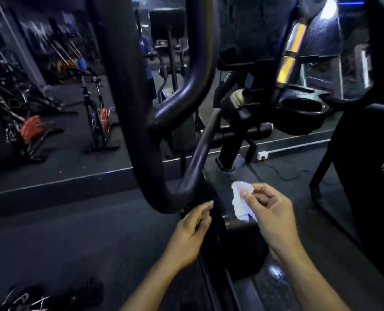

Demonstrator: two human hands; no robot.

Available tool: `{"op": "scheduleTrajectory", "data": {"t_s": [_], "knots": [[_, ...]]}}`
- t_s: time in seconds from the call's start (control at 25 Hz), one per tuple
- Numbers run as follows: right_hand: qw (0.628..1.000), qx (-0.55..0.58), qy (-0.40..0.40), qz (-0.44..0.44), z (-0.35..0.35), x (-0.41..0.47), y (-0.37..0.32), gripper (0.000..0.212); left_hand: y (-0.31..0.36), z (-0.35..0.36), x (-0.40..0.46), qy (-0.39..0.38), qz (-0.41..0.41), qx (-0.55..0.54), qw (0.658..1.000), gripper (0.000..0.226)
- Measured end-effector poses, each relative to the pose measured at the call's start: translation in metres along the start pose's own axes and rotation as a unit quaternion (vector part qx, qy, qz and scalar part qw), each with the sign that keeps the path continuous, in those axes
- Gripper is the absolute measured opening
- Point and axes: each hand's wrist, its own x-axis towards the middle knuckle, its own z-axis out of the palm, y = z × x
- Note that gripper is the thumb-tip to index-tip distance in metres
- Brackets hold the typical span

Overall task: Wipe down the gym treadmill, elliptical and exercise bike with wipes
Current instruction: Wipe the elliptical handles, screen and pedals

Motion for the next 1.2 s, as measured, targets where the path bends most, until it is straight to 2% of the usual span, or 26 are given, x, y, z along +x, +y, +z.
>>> {"op": "scheduleTrajectory", "data": {"t_s": [0.12,0.36,0.44,0.6,0.72,0.84,0.96,1.08,1.2], "knots": [[0.999,-0.020,0.004,0.039,0.035,-0.028,0.020,0.010,-0.025,-0.066,-0.031,-0.031,-0.042,0.037,0.998,0.030],[0.991,-0.045,-0.017,0.126,0.135,-0.055,0.055,0.009,-0.059,-0.205,-0.031,0.053,-0.053,0.049,0.996,0.029],[0.990,-0.027,-0.018,0.140,0.168,-0.051,0.055,0.012,-0.068,-0.227,-0.025,0.046,-0.058,0.041,0.996,0.026],[0.990,0.003,0.001,0.143,0.215,-0.033,0.055,0.011,-0.057,-0.228,-0.017,-0.059,-0.088,-0.085,0.991,0.023],[0.990,-0.008,0.031,0.140,0.225,-0.015,0.067,0.011,-0.053,-0.215,0.000,-0.128,-0.105,-0.126,0.978,0.017],[0.986,-0.006,0.028,0.165,0.230,0.011,0.079,0.011,-0.062,-0.205,0.026,-0.132,-0.120,-0.156,0.971,0.003],[0.982,-0.017,0.024,0.185,0.243,0.044,0.094,0.010,-0.086,-0.218,0.060,-0.132,-0.135,-0.171,0.967,0.007],[0.984,-0.057,0.029,0.169,0.252,0.074,0.108,0.010,-0.111,-0.236,0.099,-0.136,-0.149,-0.170,0.965,0.011],[0.983,-0.077,0.013,0.168,0.250,0.092,0.114,0.019,-0.116,-0.234,0.131,-0.141,-0.155,-0.202,0.957,0.012]]}}
